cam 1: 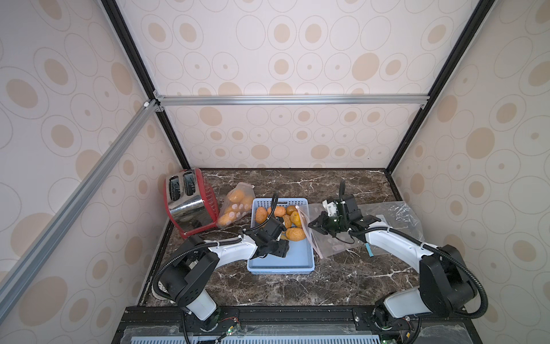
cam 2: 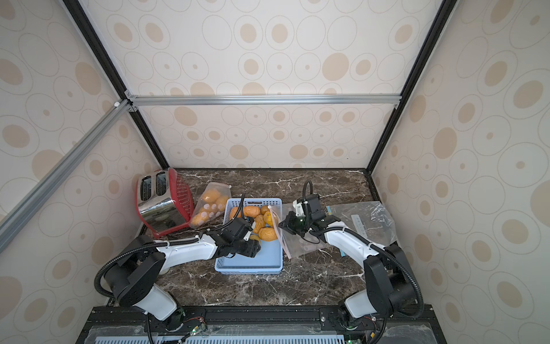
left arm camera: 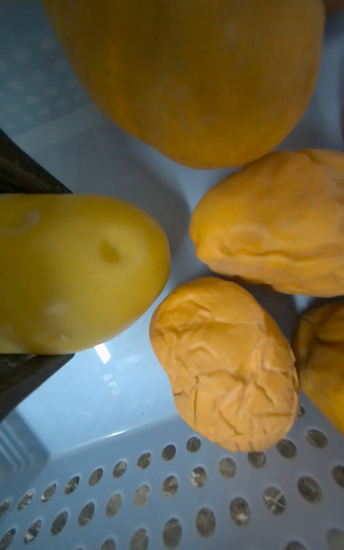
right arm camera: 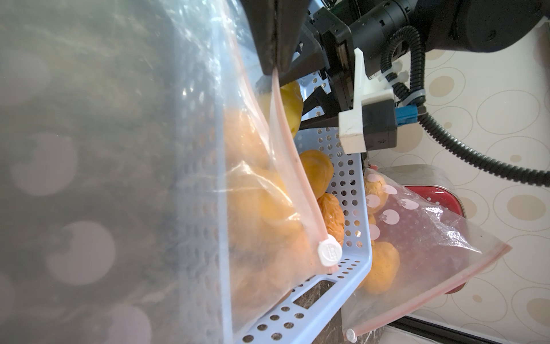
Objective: Put the potatoes into a zipper bag and zip it
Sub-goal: Pick up the potato from the basket.
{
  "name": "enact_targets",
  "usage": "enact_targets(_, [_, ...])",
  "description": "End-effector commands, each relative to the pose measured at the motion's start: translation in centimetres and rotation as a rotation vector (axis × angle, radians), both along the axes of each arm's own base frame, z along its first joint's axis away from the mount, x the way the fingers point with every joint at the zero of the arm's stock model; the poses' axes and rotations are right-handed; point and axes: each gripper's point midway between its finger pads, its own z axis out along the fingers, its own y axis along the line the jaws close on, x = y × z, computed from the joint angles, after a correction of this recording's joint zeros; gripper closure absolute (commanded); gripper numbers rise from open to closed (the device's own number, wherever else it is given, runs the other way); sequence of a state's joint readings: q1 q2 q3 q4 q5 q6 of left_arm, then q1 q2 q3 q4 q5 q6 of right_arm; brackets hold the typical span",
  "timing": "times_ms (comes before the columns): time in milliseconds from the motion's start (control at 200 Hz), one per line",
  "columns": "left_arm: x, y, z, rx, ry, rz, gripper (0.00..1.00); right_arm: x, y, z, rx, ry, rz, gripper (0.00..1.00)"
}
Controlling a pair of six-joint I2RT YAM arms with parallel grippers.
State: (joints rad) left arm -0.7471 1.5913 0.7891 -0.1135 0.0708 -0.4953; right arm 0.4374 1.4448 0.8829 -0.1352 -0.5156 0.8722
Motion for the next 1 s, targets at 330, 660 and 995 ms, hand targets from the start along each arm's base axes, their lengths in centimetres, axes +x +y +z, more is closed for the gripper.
enact_targets(330, [-0.3,-3.8,11.8,-0.332,-0.237,-0.153,0.63,0.3,1.2,4.7,0.104,-0.067,0.015,1.0])
enact_targets(660, [-0.3,-7.2,17.2,-0.514,-0.344,-0.284,0.65,-0.5,2.0,8.1,0.213,-0.086,0.029,1.0])
enact_targets(995, [0.0,-9.1,16.9,-0.56,-0.331,-0.326,0.66,-1.3,1.9,7.9,0.212,-0.068,0.035,1.0])
